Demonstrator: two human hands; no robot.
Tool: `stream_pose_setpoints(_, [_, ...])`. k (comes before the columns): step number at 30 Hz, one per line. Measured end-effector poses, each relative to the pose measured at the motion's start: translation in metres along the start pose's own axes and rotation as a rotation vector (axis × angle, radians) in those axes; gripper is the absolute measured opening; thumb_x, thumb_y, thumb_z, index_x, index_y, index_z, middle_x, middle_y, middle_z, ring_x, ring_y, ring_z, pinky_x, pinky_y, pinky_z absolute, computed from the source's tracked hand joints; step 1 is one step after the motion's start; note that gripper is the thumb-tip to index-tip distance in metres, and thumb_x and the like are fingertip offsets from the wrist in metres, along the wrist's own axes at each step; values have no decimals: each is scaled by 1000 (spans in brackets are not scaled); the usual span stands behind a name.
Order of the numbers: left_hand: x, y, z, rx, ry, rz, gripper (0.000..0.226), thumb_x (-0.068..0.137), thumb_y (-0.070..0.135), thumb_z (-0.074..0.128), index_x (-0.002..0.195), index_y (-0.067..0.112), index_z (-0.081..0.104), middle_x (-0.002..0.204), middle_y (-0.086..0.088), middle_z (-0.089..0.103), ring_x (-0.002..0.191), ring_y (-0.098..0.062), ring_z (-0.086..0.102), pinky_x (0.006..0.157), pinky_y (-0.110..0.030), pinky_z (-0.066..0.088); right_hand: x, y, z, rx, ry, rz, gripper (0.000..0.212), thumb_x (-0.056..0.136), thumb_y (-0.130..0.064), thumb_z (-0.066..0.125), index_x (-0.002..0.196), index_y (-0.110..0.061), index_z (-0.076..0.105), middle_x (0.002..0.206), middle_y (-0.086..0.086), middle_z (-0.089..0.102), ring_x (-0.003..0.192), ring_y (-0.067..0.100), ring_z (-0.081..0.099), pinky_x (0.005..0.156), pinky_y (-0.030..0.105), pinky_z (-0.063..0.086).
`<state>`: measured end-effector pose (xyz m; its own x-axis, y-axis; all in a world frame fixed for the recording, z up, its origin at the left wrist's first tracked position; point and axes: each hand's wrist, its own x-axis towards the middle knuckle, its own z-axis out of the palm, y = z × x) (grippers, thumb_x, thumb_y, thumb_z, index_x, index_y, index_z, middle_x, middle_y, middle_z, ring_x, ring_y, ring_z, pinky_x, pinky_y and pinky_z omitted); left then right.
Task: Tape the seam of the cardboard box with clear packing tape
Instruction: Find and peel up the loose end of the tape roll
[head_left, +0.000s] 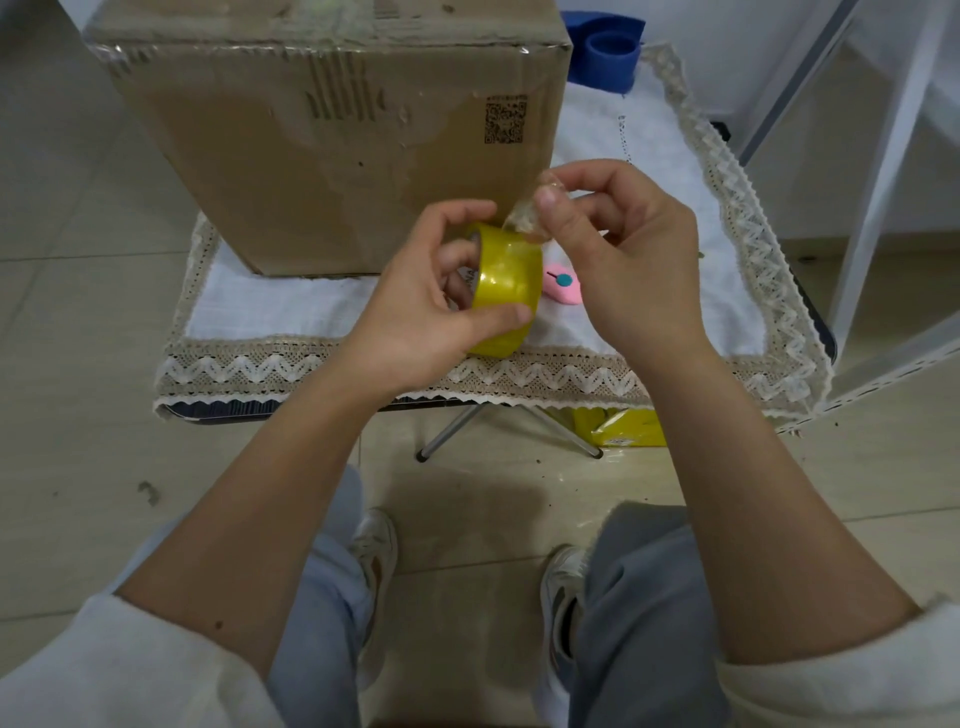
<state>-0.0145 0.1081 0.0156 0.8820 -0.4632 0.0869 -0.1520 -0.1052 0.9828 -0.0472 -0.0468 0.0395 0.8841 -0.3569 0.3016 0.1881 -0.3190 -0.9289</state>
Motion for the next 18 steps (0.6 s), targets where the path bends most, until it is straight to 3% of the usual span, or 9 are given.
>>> stream_pose_setpoints(6, [-1,3,-2,24,-58,10,78,74,0,81,138,16,38,84,10,70,67,-12,51,57,-11,41,0,4,1,-62,49,-23,3,90,-28,68,91,-25,66,78,-5,73,77,8,69,55,11,42])
stream_pose_setpoints(9, [-2,4,-2,39,-67,31,77,75,-3,79,138,14,38,87,7,69,67,-8,51,58,-6,38,3,10,0,-109,54,-21,4,87,-31,69,87,-28,67,85,-12,72,89,9,67,69,29,55])
stream_pose_setpoints(12, [-2,4,-2,49,-70,45,77,75,-4,79,138,13,38,90,2,68,68,-8,50,60,-6,38,5,14,0,-117,55,26,3,85,-35,70,85,-33,69,85,-18,70,98,13,64,85,46,54])
stream_pose_setpoints(16, [-3,3,-2,43,-86,59,77,75,-4,78,138,12,38,89,3,68,71,-13,50,63,-7,38,5,15,1,-99,36,97,3,84,-33,71,83,-31,71,86,-14,72,98,14,66,90,42,54])
stream_pose_setpoints(18, [-3,3,-2,36,-92,76,76,75,-3,78,138,11,38,88,3,68,74,-17,50,67,-9,39,6,13,-1,-50,9,142,3,85,-29,72,82,-28,72,87,-9,73,93,12,67,81,29,55])
